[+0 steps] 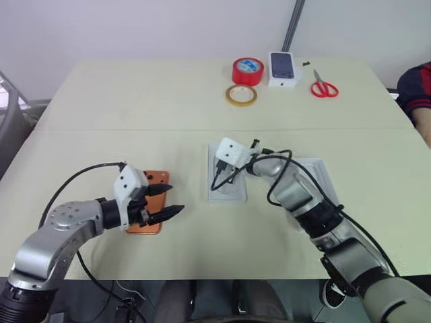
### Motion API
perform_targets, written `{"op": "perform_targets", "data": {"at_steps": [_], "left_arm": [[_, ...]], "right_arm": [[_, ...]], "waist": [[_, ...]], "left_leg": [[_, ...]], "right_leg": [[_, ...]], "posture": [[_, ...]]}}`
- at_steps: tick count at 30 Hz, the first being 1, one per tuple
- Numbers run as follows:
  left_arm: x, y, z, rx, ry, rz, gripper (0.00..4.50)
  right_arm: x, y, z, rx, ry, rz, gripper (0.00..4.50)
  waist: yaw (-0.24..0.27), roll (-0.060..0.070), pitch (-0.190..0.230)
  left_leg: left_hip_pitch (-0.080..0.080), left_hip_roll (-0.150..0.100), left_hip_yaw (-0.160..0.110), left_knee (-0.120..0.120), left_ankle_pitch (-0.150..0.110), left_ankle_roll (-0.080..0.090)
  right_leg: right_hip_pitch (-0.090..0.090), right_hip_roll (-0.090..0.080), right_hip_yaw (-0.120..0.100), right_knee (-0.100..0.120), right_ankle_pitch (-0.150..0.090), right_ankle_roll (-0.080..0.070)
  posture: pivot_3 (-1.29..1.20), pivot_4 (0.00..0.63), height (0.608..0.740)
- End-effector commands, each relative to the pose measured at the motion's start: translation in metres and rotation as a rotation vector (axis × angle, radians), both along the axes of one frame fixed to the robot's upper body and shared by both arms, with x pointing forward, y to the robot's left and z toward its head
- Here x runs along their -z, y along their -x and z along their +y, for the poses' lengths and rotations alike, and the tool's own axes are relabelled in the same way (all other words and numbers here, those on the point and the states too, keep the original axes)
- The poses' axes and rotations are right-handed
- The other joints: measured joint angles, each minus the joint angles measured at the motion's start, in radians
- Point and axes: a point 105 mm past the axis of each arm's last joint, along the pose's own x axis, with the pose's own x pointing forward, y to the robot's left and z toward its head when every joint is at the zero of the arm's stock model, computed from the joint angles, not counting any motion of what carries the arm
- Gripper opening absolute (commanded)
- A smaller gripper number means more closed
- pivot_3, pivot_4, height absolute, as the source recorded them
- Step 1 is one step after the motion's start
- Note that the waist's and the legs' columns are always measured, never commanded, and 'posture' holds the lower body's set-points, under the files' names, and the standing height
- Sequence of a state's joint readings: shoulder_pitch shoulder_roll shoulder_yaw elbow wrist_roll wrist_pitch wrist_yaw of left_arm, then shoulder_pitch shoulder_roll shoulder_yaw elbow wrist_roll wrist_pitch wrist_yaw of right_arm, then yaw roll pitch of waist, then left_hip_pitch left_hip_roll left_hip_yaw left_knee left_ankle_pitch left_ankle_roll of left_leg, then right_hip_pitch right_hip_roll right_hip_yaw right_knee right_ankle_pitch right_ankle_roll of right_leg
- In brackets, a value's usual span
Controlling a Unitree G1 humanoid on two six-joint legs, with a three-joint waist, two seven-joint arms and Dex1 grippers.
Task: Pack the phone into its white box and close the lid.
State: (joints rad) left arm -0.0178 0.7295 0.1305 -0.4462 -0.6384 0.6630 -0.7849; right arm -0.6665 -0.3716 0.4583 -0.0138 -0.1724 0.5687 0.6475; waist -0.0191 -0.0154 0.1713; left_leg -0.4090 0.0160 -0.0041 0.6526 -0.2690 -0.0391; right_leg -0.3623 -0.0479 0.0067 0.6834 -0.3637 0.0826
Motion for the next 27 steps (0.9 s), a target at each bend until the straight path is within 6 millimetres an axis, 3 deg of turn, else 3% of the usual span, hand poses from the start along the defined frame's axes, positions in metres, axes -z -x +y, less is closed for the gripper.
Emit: {"op": "perform_targets", "data": {"at_steps": [1, 2, 4, 8, 12, 21, 27], "left_arm": [[-0.005, -0.024, 0.037, -0.282, 0.060, 0.067, 3.50], [-0.003, -0.030, 0.049, -0.363, 0.059, 0.089, 4.03], [-0.002, -0.031, 0.066, -0.459, 0.040, 0.114, 4.41], [0.008, -0.023, 0.088, -0.581, 0.002, 0.215, 4.41], [0.015, -0.007, 0.094, -0.584, 0.004, 0.340, 4.41], [0.033, 0.018, 0.067, -0.430, 0.025, 0.630, 4.41], [0.042, 0.025, 0.032, -0.310, 0.051, 0.699, 4.41]], "right_arm": [[-0.033, 0.026, 0.020, -0.127, -0.146, 0.019, 0.05], [-0.034, 0.032, 0.024, -0.146, -0.161, 0.045, 0.00], [-0.031, 0.049, 0.035, -0.221, -0.156, 0.085, 0.00], [-0.016, 0.073, 0.054, -0.316, -0.097, 0.165, 0.00], [-0.004, 0.072, 0.063, -0.309, -0.053, 0.221, 0.00], [0.016, 0.075, 0.085, -0.390, 0.088, 0.250, 0.00], [0.019, 0.072, 0.088, -0.391, 0.109, 0.239, 0.00]], "waist": [[-0.001, 0.000, 0.000], [-0.001, 0.000, 0.000], [-0.004, -0.001, 0.000], [-0.002, -0.001, 0.000], [-0.002, -0.001, -0.001], [-0.002, -0.001, -0.001], [0.006, 0.001, -0.003]], "left_leg": [[0.000, 0.000, 0.000, 0.000, 0.000, 0.000], [0.000, 0.000, -0.001, 0.000, 0.000, 0.000], [0.001, 0.000, -0.001, 0.000, 0.000, 0.000], [0.000, 0.000, -0.001, 0.000, 0.000, 0.000], [0.001, 0.000, -0.001, 0.000, 0.000, 0.000], [0.001, 0.000, -0.001, 0.000, 0.000, 0.000], [0.001, -0.002, -0.001, 0.000, 0.000, 0.000]], "right_leg": [[0.000, 0.000, 0.000, 0.001, 0.000, 0.000], [0.000, 0.000, 0.000, 0.001, 0.000, 0.000], [0.000, 0.001, 0.000, 0.002, 0.000, 0.000], [0.000, 0.001, 0.000, 0.001, 0.000, 0.000], [-0.001, 0.000, 0.000, 0.001, 0.000, 0.000], [-0.001, -0.001, 0.000, 0.001, 0.000, 0.000], [0.000, -0.002, 0.000, 0.001, 0.000, 0.000]], "posture": [[0.00, 0.150, 0.740], [0.00, 0.150, 0.740], [0.00, 0.150, 0.740], [0.00, 0.150, 0.740], [0.00, 0.150, 0.740], [0.00, 0.150, 0.740], [0.00, 0.150, 0.740]]}}
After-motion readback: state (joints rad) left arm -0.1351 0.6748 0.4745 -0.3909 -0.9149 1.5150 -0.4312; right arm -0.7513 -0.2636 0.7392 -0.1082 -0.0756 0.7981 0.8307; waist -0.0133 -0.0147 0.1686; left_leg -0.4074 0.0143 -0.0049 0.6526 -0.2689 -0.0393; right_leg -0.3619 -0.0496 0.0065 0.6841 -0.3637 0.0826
